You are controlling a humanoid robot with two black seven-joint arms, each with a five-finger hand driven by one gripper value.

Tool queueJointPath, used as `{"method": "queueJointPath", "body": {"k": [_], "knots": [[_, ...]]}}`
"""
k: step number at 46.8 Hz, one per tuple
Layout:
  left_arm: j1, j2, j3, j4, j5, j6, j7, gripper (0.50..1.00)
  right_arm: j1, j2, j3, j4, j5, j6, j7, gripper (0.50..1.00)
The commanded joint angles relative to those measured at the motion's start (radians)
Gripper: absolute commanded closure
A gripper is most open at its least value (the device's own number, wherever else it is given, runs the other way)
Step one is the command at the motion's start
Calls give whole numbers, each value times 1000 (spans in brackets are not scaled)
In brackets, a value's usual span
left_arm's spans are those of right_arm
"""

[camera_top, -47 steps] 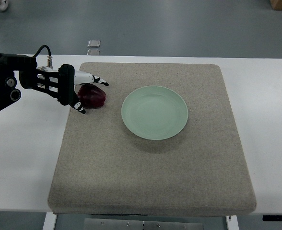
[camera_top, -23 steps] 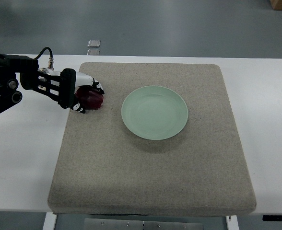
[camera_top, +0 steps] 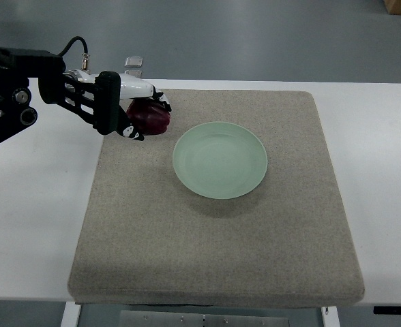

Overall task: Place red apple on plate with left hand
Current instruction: 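Close the left hand fingers around the apple and lift it, then carry the apple with the left hand over the green plate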

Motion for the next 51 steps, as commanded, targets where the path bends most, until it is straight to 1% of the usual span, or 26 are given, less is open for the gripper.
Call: {"method": "queueJointPath", "body": {"k": [1, 6, 16, 30, 41, 44, 46, 47, 49, 50, 51], "knots": [[-13, -29, 2, -13, -3, 0, 0, 1000, 0, 0, 0, 0, 0, 0, 0, 536], [-17, -130, 11, -2, -3, 0, 2, 1000, 0, 0, 0, 0, 0, 0, 0, 536], [-14, -265, 40, 56, 11, 0, 9, 1000, 0, 0, 0, 0, 0, 1, 0, 536], [-2, -294, 66, 105, 15, 0, 15, 1000, 0, 0, 0, 0, 0, 0, 0, 536], [0, -305, 89, 114, 14, 2, 15, 997, 0, 0, 0, 0, 0, 0, 0, 536], [0, -313, 101, 122, 14, 2, 15, 967, 0, 0, 0, 0, 0, 1, 0, 536], [0, -319, 104, 125, 14, 2, 15, 932, 0, 0, 0, 0, 0, 0, 0, 536], [0, -321, 104, 128, 14, 2, 17, 905, 0, 0, 0, 0, 0, 0, 0, 536], [0, -324, 104, 130, 14, 3, 17, 826, 0, 0, 0, 0, 0, 0, 0, 536], [1, -324, 104, 130, 14, 3, 17, 798, 0, 0, 0, 0, 0, 1, 0, 536], [1, -324, 103, 131, 14, 3, 17, 785, 0, 0, 0, 0, 0, 0, 0, 536]]}}
